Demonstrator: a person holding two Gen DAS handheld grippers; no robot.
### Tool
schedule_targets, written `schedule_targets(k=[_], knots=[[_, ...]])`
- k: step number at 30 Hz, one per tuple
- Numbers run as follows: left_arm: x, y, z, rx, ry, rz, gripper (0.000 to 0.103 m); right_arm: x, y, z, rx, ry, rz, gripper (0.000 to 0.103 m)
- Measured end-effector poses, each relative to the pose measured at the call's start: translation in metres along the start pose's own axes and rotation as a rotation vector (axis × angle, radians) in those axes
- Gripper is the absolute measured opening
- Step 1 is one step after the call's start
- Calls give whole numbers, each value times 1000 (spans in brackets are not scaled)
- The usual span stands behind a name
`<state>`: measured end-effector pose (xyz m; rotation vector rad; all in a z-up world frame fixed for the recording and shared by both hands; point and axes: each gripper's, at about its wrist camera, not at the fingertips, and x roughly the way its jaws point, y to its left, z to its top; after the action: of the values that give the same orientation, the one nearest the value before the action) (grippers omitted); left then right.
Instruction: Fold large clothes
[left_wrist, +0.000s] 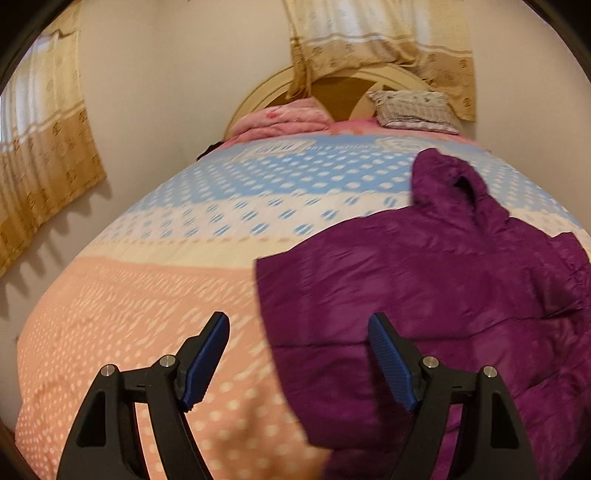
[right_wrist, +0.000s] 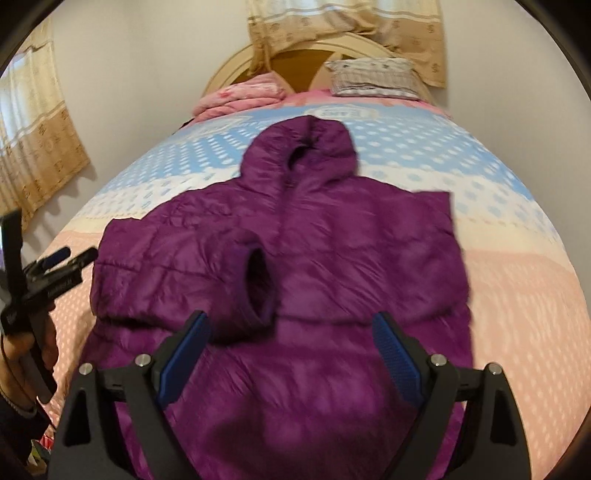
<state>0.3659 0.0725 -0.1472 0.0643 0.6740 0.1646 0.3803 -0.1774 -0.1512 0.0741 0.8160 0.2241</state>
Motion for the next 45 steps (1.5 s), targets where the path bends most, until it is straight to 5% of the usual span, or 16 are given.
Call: schedule_targets(k=[2,5,7,8,12,19,31,36,39,45], knots=[[4,10,-3,-7,11,9,78,14,4,4,6,23,19,91],[9,19,-6,-3,25,26,78,41,15,7,-17,82,54,77],[13,24,-6,-7,35,25,78,52,22,5,-34,108,57,31],[15,27,-8,-13,43,27,78,53,23,4,-40,105,51,20],[19,35,-9,-27,55,26,78,29,15,5,-38,28,22,12],[24,34,-8,-39,68,21,78,-12,-30,8,20,-54,-68,11],[17,9,9,13,34,-1,78,-6,-91,-27,158,17,-169,12],[17,-4,18,18,31,-25,78,-5,-101,-33,176,36,-203,16],[17,-17,26,22,20,-43,78,-14,-109,-30,210,7,-245,40],[22,-46,40,42,7,-77,78,-43,-92,-20,162,-72,-356,43]])
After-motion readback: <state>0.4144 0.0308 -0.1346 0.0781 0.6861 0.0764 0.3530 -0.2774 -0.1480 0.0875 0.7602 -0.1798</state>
